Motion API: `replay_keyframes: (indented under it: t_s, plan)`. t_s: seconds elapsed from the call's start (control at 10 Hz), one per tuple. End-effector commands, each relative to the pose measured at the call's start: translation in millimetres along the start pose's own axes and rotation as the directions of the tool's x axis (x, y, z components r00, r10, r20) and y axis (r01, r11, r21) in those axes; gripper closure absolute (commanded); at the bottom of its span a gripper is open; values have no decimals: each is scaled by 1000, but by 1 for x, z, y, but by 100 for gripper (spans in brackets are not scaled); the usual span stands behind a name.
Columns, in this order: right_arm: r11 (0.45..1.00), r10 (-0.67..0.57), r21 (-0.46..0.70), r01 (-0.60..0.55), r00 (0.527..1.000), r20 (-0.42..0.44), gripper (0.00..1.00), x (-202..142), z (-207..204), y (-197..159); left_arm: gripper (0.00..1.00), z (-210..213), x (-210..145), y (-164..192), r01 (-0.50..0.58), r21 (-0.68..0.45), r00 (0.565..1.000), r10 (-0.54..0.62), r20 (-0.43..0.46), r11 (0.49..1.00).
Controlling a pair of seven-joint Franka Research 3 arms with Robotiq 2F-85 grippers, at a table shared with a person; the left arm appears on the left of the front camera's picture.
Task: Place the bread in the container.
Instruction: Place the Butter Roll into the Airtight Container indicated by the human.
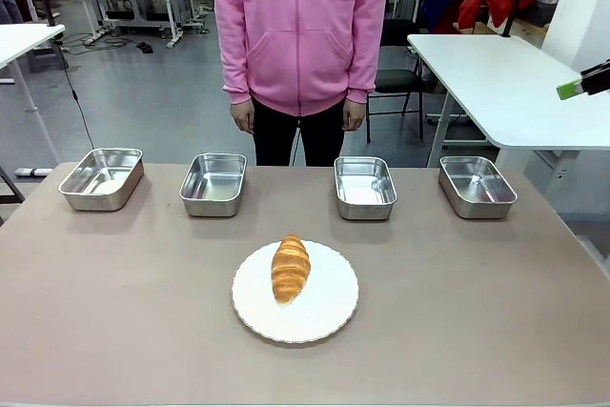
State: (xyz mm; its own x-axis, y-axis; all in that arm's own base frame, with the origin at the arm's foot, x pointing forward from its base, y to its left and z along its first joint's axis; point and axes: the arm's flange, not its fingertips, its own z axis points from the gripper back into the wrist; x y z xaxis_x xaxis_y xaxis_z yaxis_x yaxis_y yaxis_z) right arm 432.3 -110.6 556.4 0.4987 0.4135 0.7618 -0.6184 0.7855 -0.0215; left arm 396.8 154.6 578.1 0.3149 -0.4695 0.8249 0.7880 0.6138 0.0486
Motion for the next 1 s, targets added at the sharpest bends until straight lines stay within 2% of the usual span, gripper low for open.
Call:
replay_keyframes:
  t_s: [0.0,0.9]
  plan:
    - [1000,-1,8,1,1000,16,0,1,0,0,0,-1,1,1,7,3,1000,-7,7,1000]
    - [1000,-1,8,1,1000,16,0,1,0,0,0,-1,1,1,7,3,1000,-7,7,1000]
